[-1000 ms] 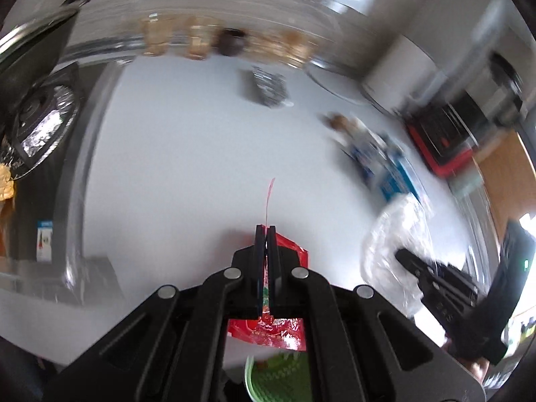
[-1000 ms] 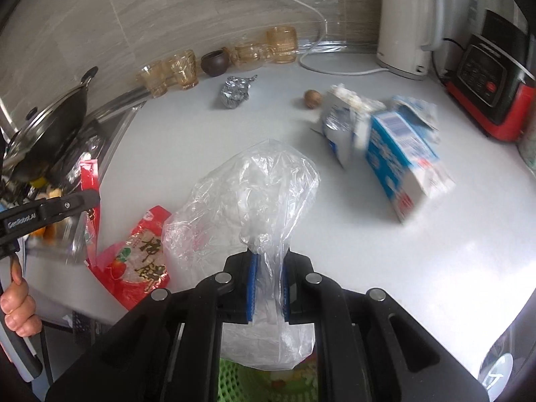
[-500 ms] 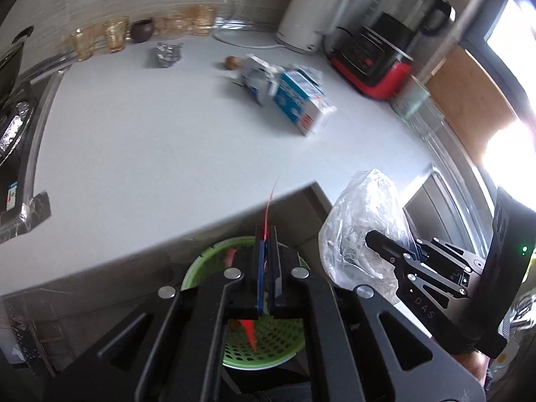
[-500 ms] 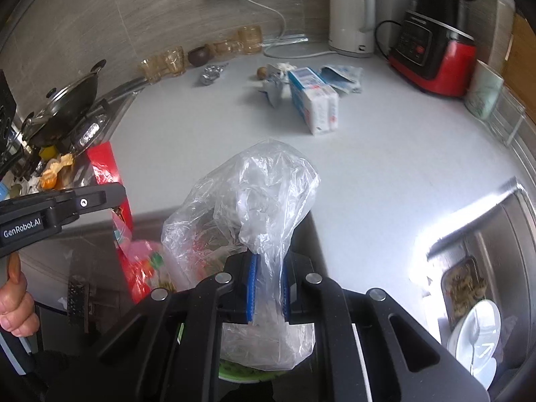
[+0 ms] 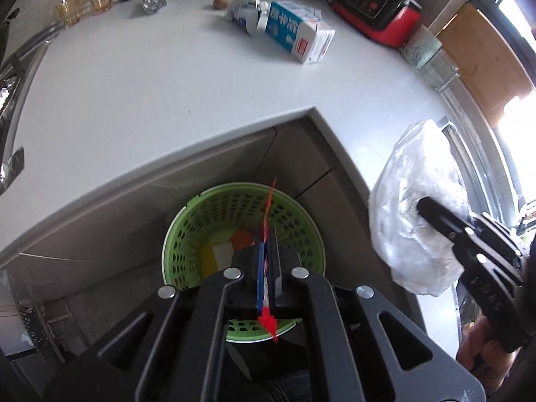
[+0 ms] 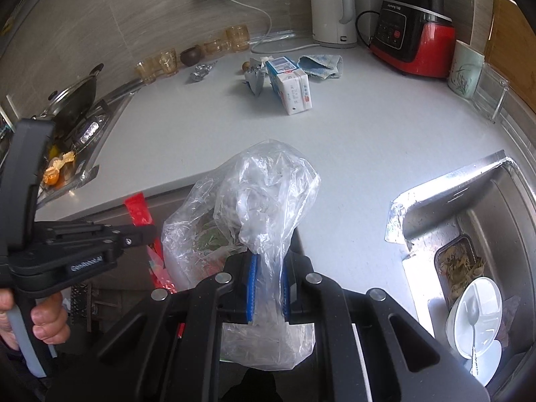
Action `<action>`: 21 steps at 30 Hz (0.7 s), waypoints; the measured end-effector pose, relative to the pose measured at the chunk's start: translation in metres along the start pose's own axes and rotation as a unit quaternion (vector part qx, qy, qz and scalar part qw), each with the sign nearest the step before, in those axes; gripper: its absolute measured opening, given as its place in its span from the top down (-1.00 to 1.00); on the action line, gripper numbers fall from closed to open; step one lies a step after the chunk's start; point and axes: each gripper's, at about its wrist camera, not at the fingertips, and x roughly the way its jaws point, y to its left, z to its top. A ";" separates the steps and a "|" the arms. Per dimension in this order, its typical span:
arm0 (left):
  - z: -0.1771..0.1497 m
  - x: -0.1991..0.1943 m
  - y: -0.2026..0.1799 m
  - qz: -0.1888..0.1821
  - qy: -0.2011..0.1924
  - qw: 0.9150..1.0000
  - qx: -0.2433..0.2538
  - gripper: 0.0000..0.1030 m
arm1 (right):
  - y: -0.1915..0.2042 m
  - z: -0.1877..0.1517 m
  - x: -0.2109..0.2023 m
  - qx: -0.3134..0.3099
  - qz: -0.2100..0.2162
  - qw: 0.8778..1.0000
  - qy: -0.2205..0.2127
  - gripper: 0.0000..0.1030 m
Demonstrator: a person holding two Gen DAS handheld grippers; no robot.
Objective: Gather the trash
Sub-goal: 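Carry the red wrapper over the green basket and open left tool to drop it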
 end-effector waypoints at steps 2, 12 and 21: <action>-0.002 0.003 0.000 0.002 0.003 1.000 0.000 0.97 | 0.000 -0.001 0.000 0.001 -0.001 1.000 0.001 0.76; -0.004 0.008 0.000 0.001 0.010 1.000 0.002 0.97 | 0.001 0.001 0.003 0.001 0.001 1.000 0.003 0.76; -0.003 0.001 -0.004 0.043 -0.006 0.999 0.018 -0.55 | 0.002 0.000 0.006 0.002 0.000 1.000 0.007 0.76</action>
